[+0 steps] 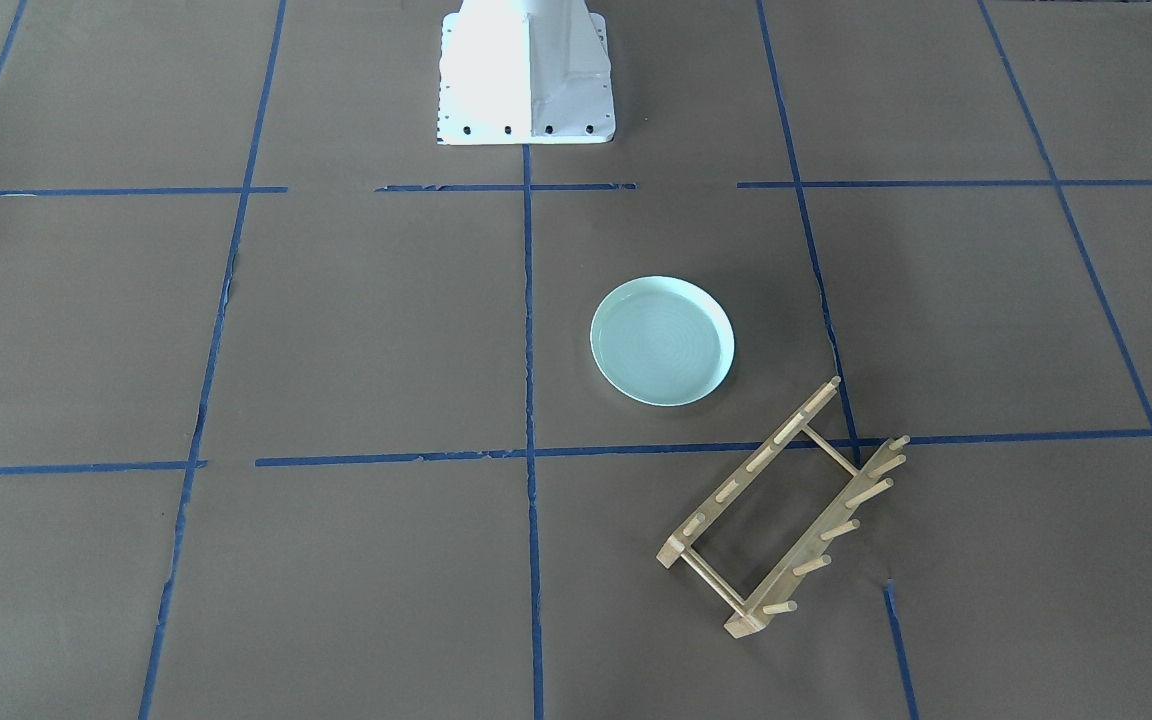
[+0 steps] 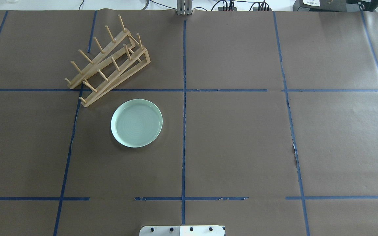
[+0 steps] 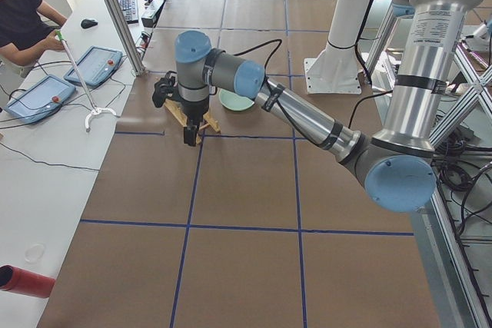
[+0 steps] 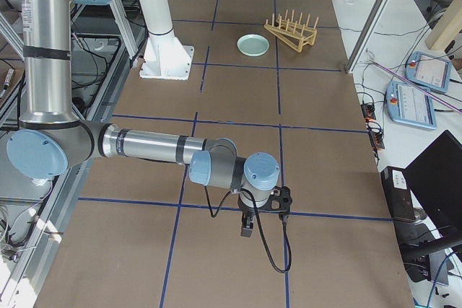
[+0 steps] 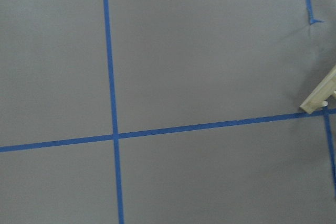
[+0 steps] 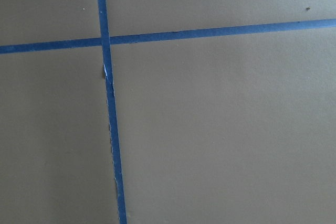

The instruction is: Place plate on rack

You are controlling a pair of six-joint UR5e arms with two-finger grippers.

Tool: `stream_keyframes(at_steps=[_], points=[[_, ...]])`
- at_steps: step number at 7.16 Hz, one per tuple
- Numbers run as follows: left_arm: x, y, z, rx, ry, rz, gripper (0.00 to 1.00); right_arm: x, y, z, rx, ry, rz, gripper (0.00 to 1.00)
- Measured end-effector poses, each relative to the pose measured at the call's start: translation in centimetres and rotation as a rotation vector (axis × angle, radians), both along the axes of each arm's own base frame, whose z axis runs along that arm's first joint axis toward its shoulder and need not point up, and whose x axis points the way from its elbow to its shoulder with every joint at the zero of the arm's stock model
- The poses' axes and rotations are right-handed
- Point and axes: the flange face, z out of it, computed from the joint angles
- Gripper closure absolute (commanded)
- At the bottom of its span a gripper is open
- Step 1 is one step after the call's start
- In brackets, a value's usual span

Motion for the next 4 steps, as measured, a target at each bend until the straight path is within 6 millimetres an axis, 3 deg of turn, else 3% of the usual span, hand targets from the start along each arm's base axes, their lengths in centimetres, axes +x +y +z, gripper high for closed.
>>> stream_keyframes(at_steps=[2, 4], points=[[7.4, 0.6, -7.2, -0.023, 0.062, -0.002, 0.0, 0.0, 0.0, 0.0, 0.0, 0.0, 0.0, 0.0], [15.9, 1.9, -12.8, -0.058, 0.093, 0.012, 0.0, 0.0, 0.0, 0.0, 0.0, 0.0, 0.0, 0.0]])
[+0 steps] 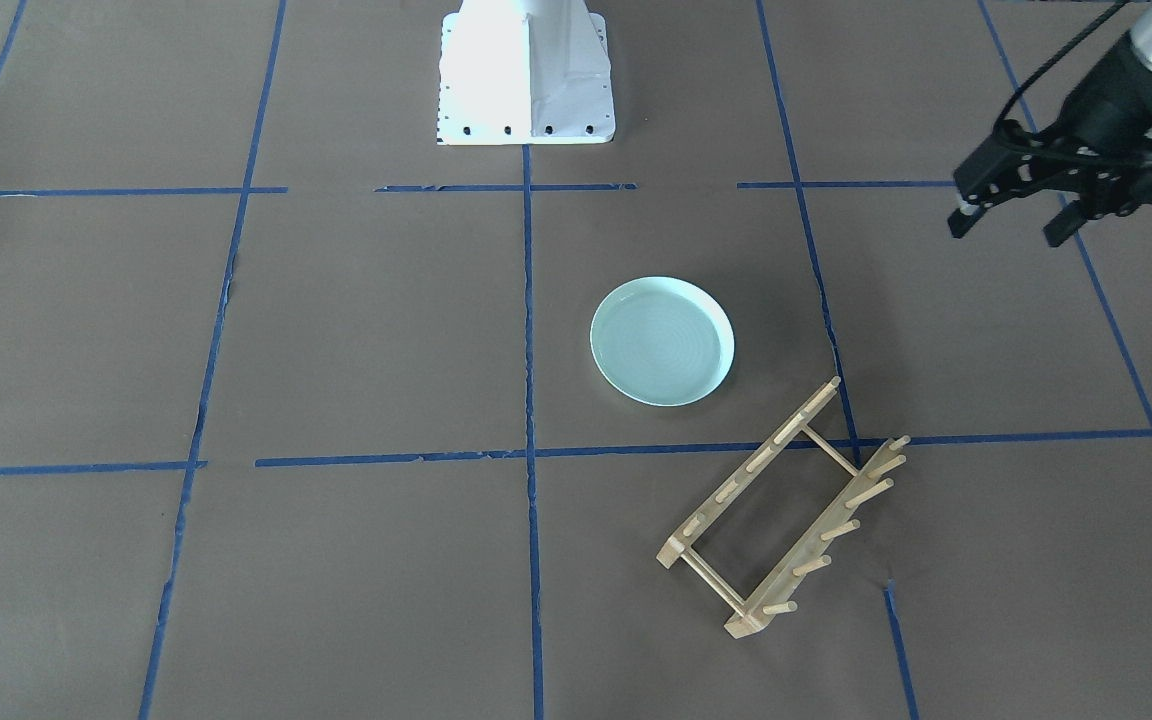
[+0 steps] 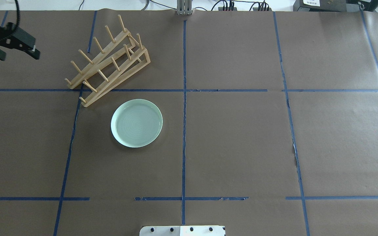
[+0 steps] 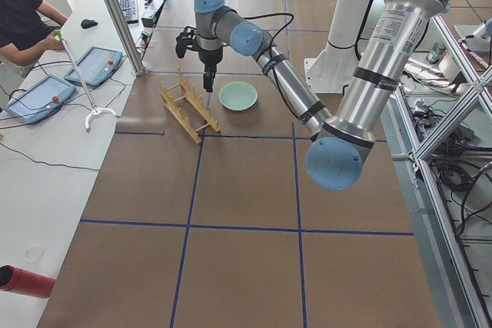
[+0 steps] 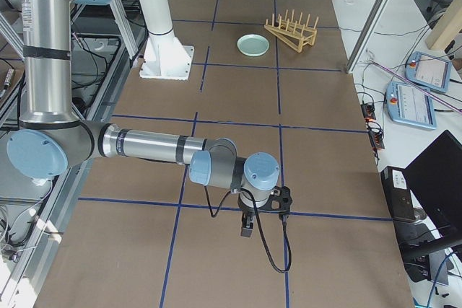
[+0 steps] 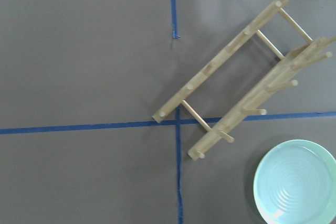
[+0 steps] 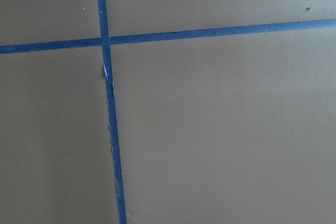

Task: Place plate on rack
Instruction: 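Move the left gripper over the pale green plate and lower to its rim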

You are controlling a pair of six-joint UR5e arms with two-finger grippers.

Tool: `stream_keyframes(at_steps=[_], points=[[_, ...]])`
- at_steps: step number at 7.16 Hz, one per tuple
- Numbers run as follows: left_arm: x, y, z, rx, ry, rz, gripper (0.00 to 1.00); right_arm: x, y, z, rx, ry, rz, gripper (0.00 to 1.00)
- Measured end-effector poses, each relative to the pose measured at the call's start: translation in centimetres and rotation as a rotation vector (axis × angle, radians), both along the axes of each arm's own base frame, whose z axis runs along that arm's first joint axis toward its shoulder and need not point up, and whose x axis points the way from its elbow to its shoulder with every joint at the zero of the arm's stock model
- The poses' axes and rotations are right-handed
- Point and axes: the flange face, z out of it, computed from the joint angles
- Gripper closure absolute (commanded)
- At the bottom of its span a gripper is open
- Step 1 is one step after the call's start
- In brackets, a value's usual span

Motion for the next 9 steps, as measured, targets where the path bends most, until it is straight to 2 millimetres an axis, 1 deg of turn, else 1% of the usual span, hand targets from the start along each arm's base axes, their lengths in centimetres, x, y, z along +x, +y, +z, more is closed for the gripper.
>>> stream_keyframes(at_steps=[1, 2, 4, 5, 6, 9], points=[[4.0, 0.9, -1.7, 0.01, -0.028, -0.006, 0.0, 0.0, 0.0, 0.0, 0.0, 0.0, 0.0, 0.0], [7.3, 1.8, -2.6, 0.026, -0.054, -0.004, 0.0, 0.0, 0.0, 0.0, 0.0, 0.0, 0.0, 0.0], [13.3, 3.5, -3.9, 0.038, -0.101, -0.011, 0.0, 0.0, 0.0, 0.0, 0.0, 0.0, 0.0, 0.0], [16.0, 3.8, -4.5, 0.036, -0.12, -0.023, 0.0, 0.0, 0.0, 0.0, 0.0, 0.0, 0.0, 0.0], [17.9, 4.0, -4.8, 0.037, -0.134, -0.023, 0.0, 0.0, 0.0, 0.0, 0.0, 0.0, 0.0, 0.0], [24.9, 5.9, -3.3, 0.101, -0.238, -0.011, 0.0, 0.0, 0.0, 0.0, 0.0, 0.0, 0.0, 0.0]])
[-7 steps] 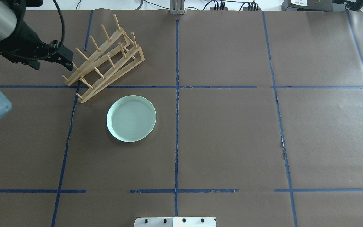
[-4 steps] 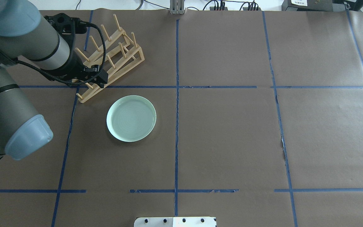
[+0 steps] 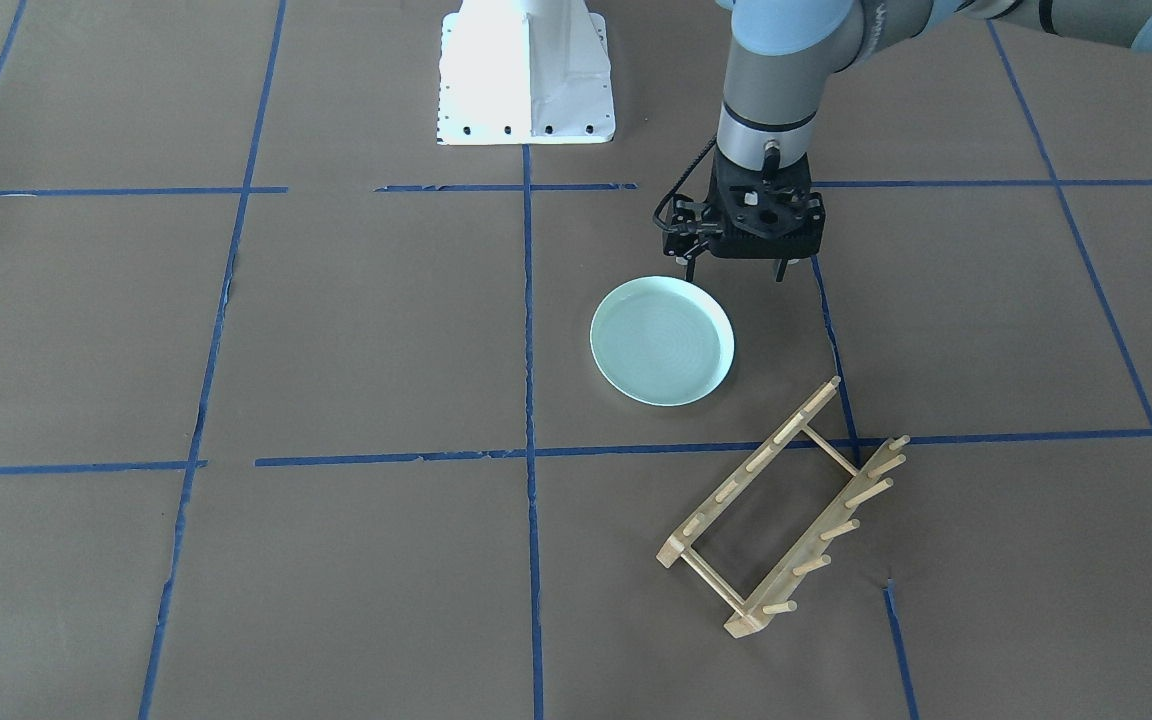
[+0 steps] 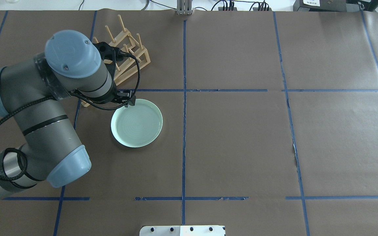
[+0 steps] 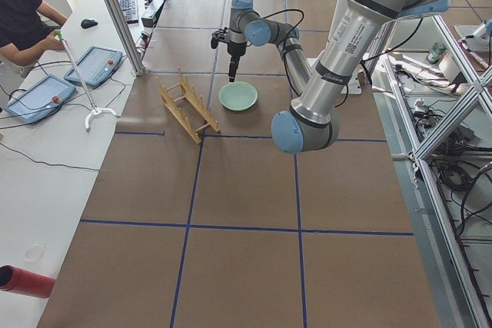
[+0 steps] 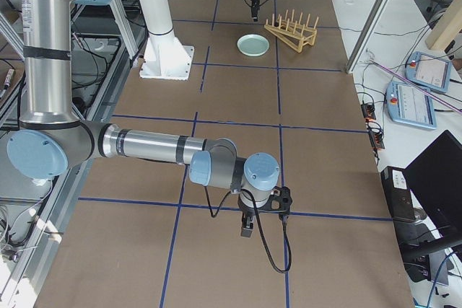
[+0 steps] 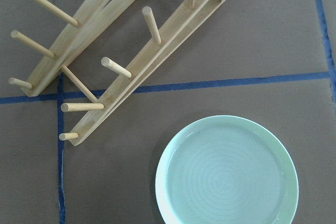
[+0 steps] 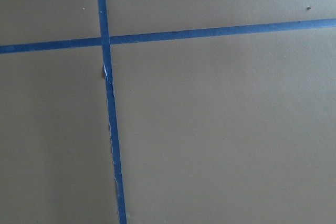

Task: Place plate on rack
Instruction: 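Move the left gripper over the pale green plate and lower to its rim, then close the left gripper on the plate rim nearest the robot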

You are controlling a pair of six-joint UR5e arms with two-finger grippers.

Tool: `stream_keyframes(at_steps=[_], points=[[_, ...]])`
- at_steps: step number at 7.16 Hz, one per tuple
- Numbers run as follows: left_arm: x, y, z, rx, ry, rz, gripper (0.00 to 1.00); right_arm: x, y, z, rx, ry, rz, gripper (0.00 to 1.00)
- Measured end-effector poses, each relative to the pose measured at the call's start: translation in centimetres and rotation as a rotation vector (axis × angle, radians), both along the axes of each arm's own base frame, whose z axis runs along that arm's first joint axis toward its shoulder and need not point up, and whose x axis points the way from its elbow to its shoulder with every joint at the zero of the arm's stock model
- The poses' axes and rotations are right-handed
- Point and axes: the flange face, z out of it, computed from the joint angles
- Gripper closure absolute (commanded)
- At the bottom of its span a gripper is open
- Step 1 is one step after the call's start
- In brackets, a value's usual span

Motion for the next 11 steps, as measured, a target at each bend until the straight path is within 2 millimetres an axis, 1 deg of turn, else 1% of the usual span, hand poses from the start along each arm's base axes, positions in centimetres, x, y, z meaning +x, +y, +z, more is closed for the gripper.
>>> stream_keyframes(at_steps=[1, 3, 5, 6, 8, 9, 11], points=[[2.2, 0.2, 0.2, 0.008, -0.005, 0.003, 0.0, 0.0, 0.0, 0.0, 0.0, 0.0, 0.0, 0.0], [7.1, -0.5, 0.8, -0.005, 0.02, -0.007, 0.0, 0.0, 0.0, 0.0, 0.0, 0.0, 0.0, 0.0], [10.4, -0.9, 1.0, -0.023, 0.052, -0.025, 0.0, 0.0, 0.0, 0.0, 0.0, 0.0, 0.0, 0.0], [12.1, -0.6, 1.2, -0.033, 0.064, -0.026, 0.0, 0.0, 0.0, 0.0, 0.0, 0.0, 0.0, 0.0], [15.3, -0.1, 2.7, -0.048, 0.089, -0.028, 0.02, 0.0, 0.0, 0.0, 0.0, 0.0, 0.0, 0.0], [16.4, 0.3, 3.2, -0.051, 0.098, -0.025, 0.07, 0.0, 0.0, 0.0, 0.0, 0.0, 0.0, 0.0], [17.2, 0.7, 3.5, -0.052, 0.104, -0.017, 0.18, 0.0, 0.0, 0.0, 0.0, 0.0, 0.0, 0.0]])
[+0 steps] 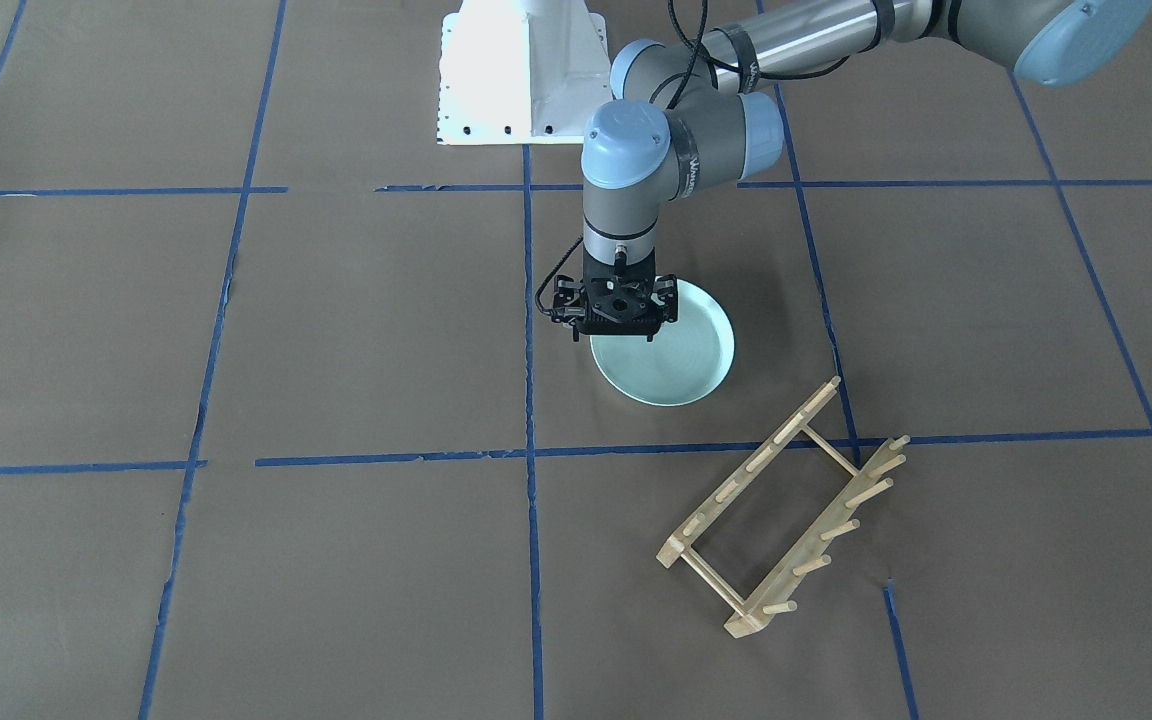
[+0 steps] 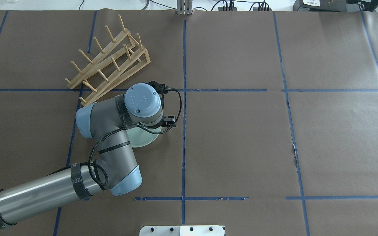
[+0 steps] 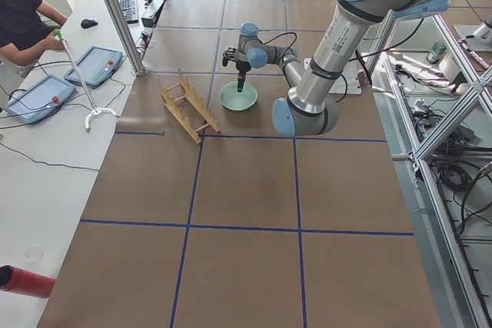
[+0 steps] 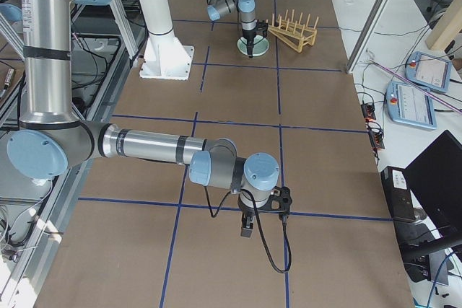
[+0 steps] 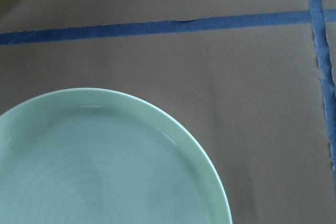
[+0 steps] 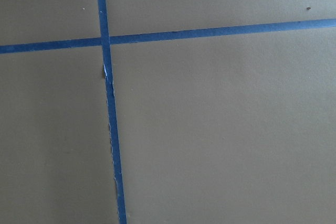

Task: Place plate on rack
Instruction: 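Close the left gripper on the plate rim nearest the robot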

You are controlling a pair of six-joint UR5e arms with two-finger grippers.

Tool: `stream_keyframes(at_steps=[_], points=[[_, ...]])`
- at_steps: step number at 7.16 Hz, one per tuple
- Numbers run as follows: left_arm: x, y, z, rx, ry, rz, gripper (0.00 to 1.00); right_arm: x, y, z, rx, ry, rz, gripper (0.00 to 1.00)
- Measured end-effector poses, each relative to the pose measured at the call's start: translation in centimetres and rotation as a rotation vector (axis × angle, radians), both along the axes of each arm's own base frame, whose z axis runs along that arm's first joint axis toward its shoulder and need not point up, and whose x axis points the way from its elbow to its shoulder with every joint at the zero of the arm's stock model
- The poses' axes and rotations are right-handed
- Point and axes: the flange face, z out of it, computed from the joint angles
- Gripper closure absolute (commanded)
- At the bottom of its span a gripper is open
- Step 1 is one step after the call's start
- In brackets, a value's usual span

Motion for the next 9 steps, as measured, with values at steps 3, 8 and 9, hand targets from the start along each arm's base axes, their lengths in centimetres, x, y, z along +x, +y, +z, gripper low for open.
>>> stream_keyframes(at_steps=[3, 8, 9], points=[[0.29, 0.26, -0.71, 0.002, 0.01, 0.004, 0.38, 0.0, 0.0, 0.0, 0.0, 0.0, 0.0, 0.0], [0.37, 0.32, -0.88, 0.002, 0.014, 0.005, 0.75, 0.0, 0.0, 0.0, 0.0, 0.0, 0.0, 0.0], [0.42, 0.38, -0.93, 0.003, 0.014, 0.006, 0.79, 0.0, 0.0, 0.0, 0.0, 0.0, 0.0, 0.0]])
